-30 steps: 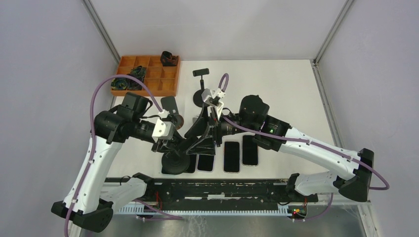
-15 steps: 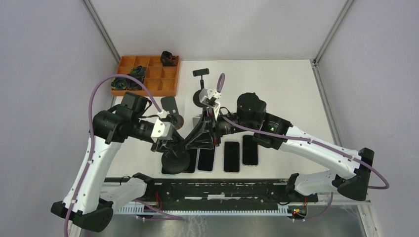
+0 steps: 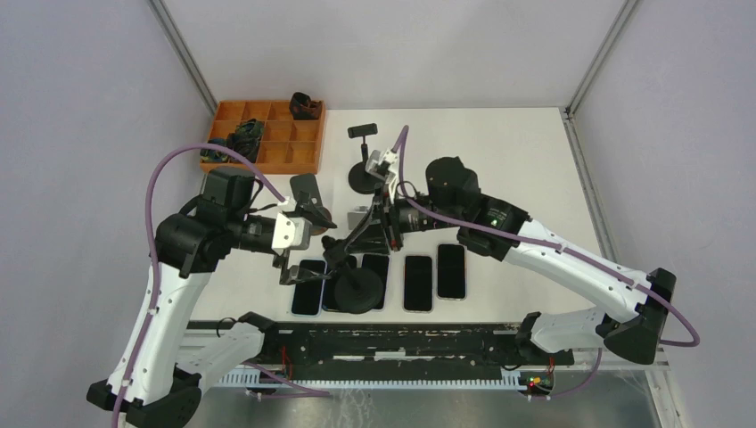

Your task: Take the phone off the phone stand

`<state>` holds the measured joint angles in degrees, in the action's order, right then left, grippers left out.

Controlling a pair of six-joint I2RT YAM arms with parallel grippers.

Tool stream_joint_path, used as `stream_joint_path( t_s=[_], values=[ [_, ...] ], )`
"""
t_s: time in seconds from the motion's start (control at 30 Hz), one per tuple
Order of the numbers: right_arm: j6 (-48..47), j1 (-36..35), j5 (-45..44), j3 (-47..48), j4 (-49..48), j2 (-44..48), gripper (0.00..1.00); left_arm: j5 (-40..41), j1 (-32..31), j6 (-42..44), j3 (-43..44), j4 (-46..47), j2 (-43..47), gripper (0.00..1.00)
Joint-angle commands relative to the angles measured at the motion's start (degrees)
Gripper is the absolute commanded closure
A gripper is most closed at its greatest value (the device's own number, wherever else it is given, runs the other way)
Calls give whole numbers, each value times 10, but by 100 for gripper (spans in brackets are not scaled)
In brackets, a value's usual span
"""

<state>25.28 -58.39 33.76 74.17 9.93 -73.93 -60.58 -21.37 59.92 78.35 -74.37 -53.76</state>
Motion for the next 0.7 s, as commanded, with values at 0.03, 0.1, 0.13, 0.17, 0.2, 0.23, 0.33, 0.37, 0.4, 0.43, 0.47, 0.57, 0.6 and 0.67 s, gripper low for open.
stream_joint_path(
  t_s=[0.03,0.1,0.13,0.17,0.2,0.23,0.33,0.37,0.4,0.43,0.47,0.57,0.6,0.67],
  values=[
    [23,90,-20,45,-51,62,100,49,-2,-119,14,88,8,0],
    [27,131,-20,55,-40,75,100,70,-2,-142,27,92,3,0],
    [25,151,-23,64,-30,78,100,80,-1,-158,30,96,1,0],
    [16,168,-31,73,-19,80,100,91,-2,-171,32,101,-1,0],
    [8,188,-39,83,-5,78,100,102,-2,-184,35,104,-4,0],
    [-2,205,-51,94,11,75,100,116,-2,-201,37,106,-8,0],
    [-28,250,-84,116,43,58,100,163,-2,-243,46,120,-27,0],
    [-27,271,-80,111,35,53,100,177,-2,-257,48,127,-33,0],
    [-26,287,-80,106,26,49,100,191,-1,-268,50,133,-39,0],
    [-28,310,-84,100,19,42,100,201,-1,-274,51,135,-43,0],
    [-36,322,-92,93,14,39,100,208,0,-280,51,140,-45,0],
    [-35,373,-98,38,-48,32,100,234,-1,-302,41,159,-45,0],
    [-32,385,-92,21,-73,29,100,244,0,-304,39,160,-46,0],
    [-36,406,-90,-14,-119,16,100,257,-1,-307,35,160,-50,0]
  ],
)
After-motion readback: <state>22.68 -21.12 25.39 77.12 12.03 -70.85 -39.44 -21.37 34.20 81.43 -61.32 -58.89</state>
